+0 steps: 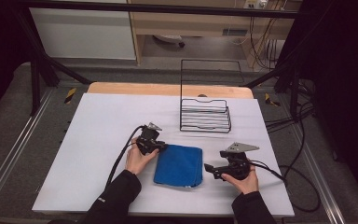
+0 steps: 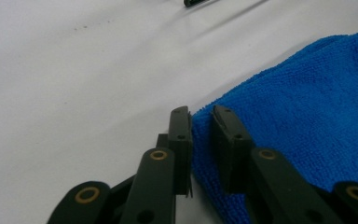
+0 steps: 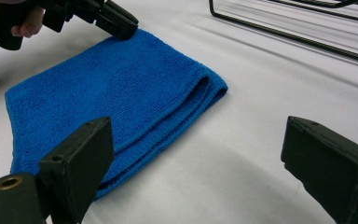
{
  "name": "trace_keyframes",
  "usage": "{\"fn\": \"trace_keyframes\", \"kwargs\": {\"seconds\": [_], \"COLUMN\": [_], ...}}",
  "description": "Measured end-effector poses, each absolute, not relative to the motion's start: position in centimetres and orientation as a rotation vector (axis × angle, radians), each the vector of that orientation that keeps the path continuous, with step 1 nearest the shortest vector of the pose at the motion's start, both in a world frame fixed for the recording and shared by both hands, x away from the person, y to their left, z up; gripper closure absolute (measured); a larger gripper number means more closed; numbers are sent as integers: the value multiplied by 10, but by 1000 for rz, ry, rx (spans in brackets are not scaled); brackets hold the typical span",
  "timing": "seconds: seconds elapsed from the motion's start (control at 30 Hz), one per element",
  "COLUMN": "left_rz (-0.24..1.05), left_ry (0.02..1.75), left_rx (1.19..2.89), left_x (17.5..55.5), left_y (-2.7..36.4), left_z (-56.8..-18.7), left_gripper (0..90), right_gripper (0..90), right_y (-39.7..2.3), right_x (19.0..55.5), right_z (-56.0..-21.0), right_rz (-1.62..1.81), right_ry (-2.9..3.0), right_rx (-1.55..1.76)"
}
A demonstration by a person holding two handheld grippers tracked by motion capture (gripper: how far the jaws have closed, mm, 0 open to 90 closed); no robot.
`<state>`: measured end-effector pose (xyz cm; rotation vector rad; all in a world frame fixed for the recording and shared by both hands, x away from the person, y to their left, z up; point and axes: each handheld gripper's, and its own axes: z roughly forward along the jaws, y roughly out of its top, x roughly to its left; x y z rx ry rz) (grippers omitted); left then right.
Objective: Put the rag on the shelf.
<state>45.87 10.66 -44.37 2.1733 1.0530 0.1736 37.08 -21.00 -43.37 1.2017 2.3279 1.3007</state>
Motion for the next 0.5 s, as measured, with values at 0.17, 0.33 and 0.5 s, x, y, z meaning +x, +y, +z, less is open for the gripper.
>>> {"fn": "trace_keyframes", "kwargs": {"seconds": [0.17, 0.33, 0.5], "left_rz": [174, 173, 167], "left_ry": [1048, 1052, 1053], "left_rx": [2173, 2172, 2164], "left_x": [458, 459, 459], "left_y": [107, 107, 107], "left_z": [-444, -445, -446], "left_gripper": [799, 802, 804], "right_gripper": [140, 162, 224], "right_y": [-208, -204, -192], "right_x": [374, 382, 398], "right_z": [-432, -430, -431], "right_rz": [1317, 1313, 1274], "right_ry": [2320, 2293, 2280], "right_rx": [1208, 1210, 1243]}}
